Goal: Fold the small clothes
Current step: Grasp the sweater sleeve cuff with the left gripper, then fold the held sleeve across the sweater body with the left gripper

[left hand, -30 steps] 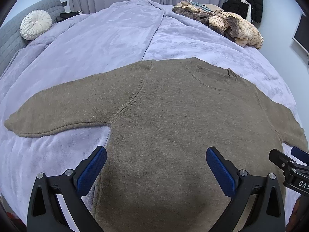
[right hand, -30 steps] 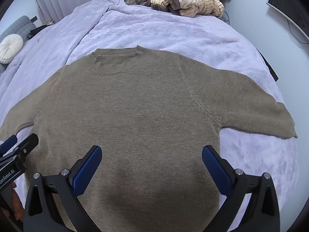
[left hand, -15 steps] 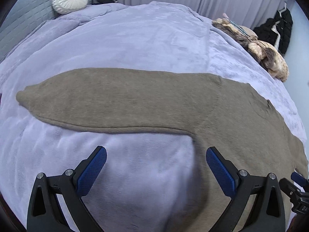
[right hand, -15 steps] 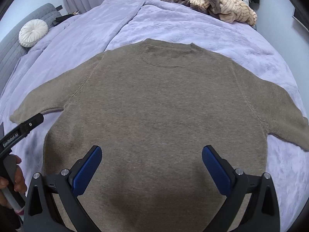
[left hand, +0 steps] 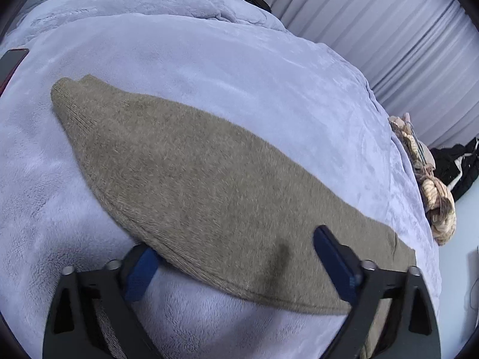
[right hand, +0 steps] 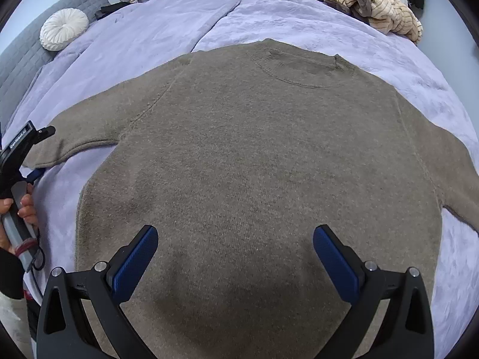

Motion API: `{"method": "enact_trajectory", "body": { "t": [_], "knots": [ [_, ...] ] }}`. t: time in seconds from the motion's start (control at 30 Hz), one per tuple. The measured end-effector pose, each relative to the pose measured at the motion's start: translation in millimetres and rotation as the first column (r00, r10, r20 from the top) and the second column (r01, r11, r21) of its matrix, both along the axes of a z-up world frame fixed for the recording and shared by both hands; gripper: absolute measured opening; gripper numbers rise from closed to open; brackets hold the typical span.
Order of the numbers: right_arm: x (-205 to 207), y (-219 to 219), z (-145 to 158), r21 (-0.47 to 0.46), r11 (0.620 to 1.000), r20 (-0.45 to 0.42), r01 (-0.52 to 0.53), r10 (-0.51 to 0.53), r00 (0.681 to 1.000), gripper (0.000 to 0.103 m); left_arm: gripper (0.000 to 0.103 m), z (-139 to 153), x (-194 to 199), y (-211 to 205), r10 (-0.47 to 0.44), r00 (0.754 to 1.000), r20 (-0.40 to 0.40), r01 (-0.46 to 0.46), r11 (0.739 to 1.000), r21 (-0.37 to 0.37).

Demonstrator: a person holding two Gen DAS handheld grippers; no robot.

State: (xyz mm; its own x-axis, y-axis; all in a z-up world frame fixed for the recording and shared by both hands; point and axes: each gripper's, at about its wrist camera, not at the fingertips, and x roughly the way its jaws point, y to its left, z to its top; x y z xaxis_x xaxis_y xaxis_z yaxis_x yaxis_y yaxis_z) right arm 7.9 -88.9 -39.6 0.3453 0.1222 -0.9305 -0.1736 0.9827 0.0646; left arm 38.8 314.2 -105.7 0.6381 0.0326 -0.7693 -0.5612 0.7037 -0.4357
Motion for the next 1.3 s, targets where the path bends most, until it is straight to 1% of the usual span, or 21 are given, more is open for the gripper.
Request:
{"method": "enact_trajectory", "body": {
  "t": [0.03, 0.07, 0.1, 0.17, 0.27, 0.4, 0.5, 0.63, 0.67, 0.73, 0.8, 0.9, 0.97, 1.0, 1.03, 1.07, 1.13, 1.17, 1.2, 1.23, 1.3],
  "knots": [
    [-1.1, -1.9, 1.2, 0.005, 1.0, 0.002, 0.002, -0.002, 1.0, 0.103, 0.045, -0.1, 2.1, 2.5, 0.013, 1.0, 0.014, -0.012, 1.0, -0.023],
    [-1.6, -3.8, 1.8, 0.01, 1.0, 0.004, 0.003, -0.003, 1.0, 0.103, 0.032, -0.8, 3.4, 6.5, 0.009, 0.999, 0.037, -0.006, 0.998, -0.065],
    [-2.6, -6.2, 2.6, 0.017, 1.0, 0.006, 0.004, -0.004, 1.0, 0.103, 0.012, -1.1, 4.5, 9.3, 0.003, 0.998, 0.059, 0.003, 0.995, -0.1],
    [-3.1, -11.8, 4.2, 0.038, 0.999, 0.012, 0.007, -0.008, 1.0, 0.103, 0.009, 6.9, 6.6, 10.3, -0.014, 0.997, 0.076, 0.02, 0.996, -0.082],
    [-4.5, -21.4, 6.8, 0.082, 0.997, 0.035, 0.015, -0.018, 0.999, 0.103, 0.009, 39.7, 18.3, -15.6, -0.11, 0.985, 0.131, 0.105, 0.994, 0.043],
    [-5.5, -38.9, 11.2, 0.147, 0.988, 0.059, 0.043, -0.052, 0.997, 0.103, 0.009, 93.5, 41.2, -79.9, -0.291, 0.932, 0.217, 0.25, 0.948, 0.198],
    [-7.7, -58.5, 14.8, 0.177, 0.981, 0.074, 0.081, -0.095, 0.993, 0.103, 0.009, 125.3, 62.2, -151.0, -0.428, 0.872, 0.238, 0.354, 0.886, 0.3],
    [-14.0, -95.3, 20.0, 0.201, 0.967, 0.087, 0.154, -0.175, 0.981, 0.103, 0.009, 132.9, 84.0, -259.4, -0.624, 0.758, 0.189, 0.533, 0.76, 0.373],
    [-15.7, -105.7, 20.3, 0.205, 0.963, 0.087, 0.177, -0.198, 0.976, 0.103, 0.009, 125.6, 90.3, -289.8, -0.672, 0.725, 0.151, 0.581, 0.715, 0.39],
    [-19.3, -127.5, 19.5, 0.214, 0.951, 0.082, 0.225, -0.247, 0.966, 0.103, 0.009, 104.8, 94.0, -334.6, -0.734, 0.676, 0.065, 0.65, 0.635, 0.417],
    [-22.2, -149.6, 16.6, 0.222, 0.937, 0.068, 0.27, -0.291, 0.954, 0.103, 0.009, 77.7, 92.0, -364.1, -0.768, 0.64, -0.032, 0.707, 0.572, 0.415],
    [-24.9, -173.6, 8.4, 0.221, 0.923, 0.043, 0.316, -0.333, 0.942, 0.103, 0.011, 42.6, 84.2, -382.1, -0.789, 0.6, -0.131, 0.763, 0.515, 0.391],
    [-23.7, -183.5, 0.6, 0.215, 0.918, 0.027, 0.332, -0.346, 0.938, 0.103, 0.034, 32.4, 75.9, -383.0, -0.792, 0.586, -0.173, 0.779, 0.491, 0.389],
    [-21.9, -185.6, -2.6, 0.21, 0.918, 0.019, 0.335, -0.347, 0.938, 0.103, 0.065, 32.9, 66.0, -378.3, -0.79, 0.589, -0.171, 0.773, 0.489, 0.405],
    [-18.8, -186.2, -5.6, 0.206, 0.92, 0.015, 0.334, -0.344, 0.939, 0.103, 0.08, 39.9, 58.2, -372.5, -0.786, 0.601, -0.147, 0.752, 0.494, 0.436],
    [-14.8, -184.6, -7.3, 0.203, 0.924, 0.015, 0.325, -0.335, 0.942, 0.103, 0.08, 48.3, 47.7, -364.9, -0.79, 0.603, -0.109, 0.735, 0.497, 0.462],
    [-4.9, -174.2, -6.1, 0.195, 0.94, 0.039, 0.281, -0.294, 0.955, 0.103, 0.08, 66.0, 39.6, -346.0, -0.804, 0.591, -0.059, 0.723, 0.496, 0.48],
    [0.1, -166.4, -4.1, 0.182, 0.951, 0.057, 0.249, -0.263, 0.963, 0.103, 0.08, 75.7, 34.6, -332.3, -0.796, 0.604, -0.034, 0.7, 0.51, 0.5],
    [4.5, -156.0, -1.3, 0.165, 0.964, 0.079, 0.208, -0.223, 0.972, 0.103, 0.08, 83.8, 32.7, -316.7, -0.78, 0.625, -0.01, 0.67, 0.53, 0.52],
    [11.5, -139.5, 3.2, 0.136, 0.98, 0.111, 0.144, -0.159, 0.981, 0.103, 0.08, 89.7, 32.4, -298.4, -0.753, 0.658, 0.009, 0.634, 0.561, 0.532],
    [21.5, -105.7, 11.1, 0.069, 0.997, 0.173, 0.019, -0.031, 0.984, 0.103, 0.08, 91.3, 41.9, -258.5, -0.675, 0.738, 0.024, 0.572, 0.643, 0.509]
  ]
}}
